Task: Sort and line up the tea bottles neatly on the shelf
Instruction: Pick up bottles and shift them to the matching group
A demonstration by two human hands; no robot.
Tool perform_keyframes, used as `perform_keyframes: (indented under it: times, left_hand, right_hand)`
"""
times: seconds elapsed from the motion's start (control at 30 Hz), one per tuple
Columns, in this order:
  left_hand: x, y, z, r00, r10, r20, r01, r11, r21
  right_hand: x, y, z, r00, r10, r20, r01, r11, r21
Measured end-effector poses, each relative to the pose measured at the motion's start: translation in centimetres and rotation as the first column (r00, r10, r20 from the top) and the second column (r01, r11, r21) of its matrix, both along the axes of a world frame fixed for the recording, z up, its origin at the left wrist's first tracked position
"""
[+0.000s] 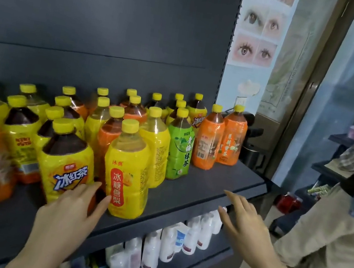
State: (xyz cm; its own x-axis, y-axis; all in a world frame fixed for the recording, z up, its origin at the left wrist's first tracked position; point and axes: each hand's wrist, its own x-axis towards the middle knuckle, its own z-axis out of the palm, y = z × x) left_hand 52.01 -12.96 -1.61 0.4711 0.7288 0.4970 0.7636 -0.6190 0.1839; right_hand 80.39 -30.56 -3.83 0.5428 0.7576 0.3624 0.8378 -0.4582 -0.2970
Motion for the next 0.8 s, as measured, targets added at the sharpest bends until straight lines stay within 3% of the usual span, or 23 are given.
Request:
perform_keyframes:
  times: [0.2, 0.33, 0.43, 0.57, 0.8]
  left_hand:
    - [3.1, -2.3, 1.2, 0.970, 0.235, 0.060, -0.227, 0.967, -0.119]
    - [5.8, -2.8, 0.5, 0.932, 0.330, 0.153, -0.290, 0.928, -0.232]
    - [7.5, -3.0, -0.5, 0.888, 0.324, 0.325, -0.219, 0.921, -0.321]
    - [9.8, -2.6, -0.5, 0.769, 0.210, 0.604, 0.030, 0.931, -0.363]
    - [9.9, -1.7, -1.1, 0.737, 0.186, 0.649, 0.045, 0.946, -0.322]
  right_hand:
    - [5.9, 3.6, 0.9, 0.983, 0.180, 0.035, -0.180, 0.984, 0.002]
    - [9.4, 5.8, 1.9, 0.942, 0.324, 0.091, -0.324, 0.946, -0.013]
    - [10.9, 7.6, 2.6, 0.901, 0.420, 0.112, -0.423, 0.906, 0.009]
    - [11.6, 10.6, 3.6, 0.816, 0.566, 0.121, -0.576, 0.814, 0.078]
    - [9.3, 16.9, 5.0, 0.727, 0.687, -0.014, -0.664, 0.707, 0.243]
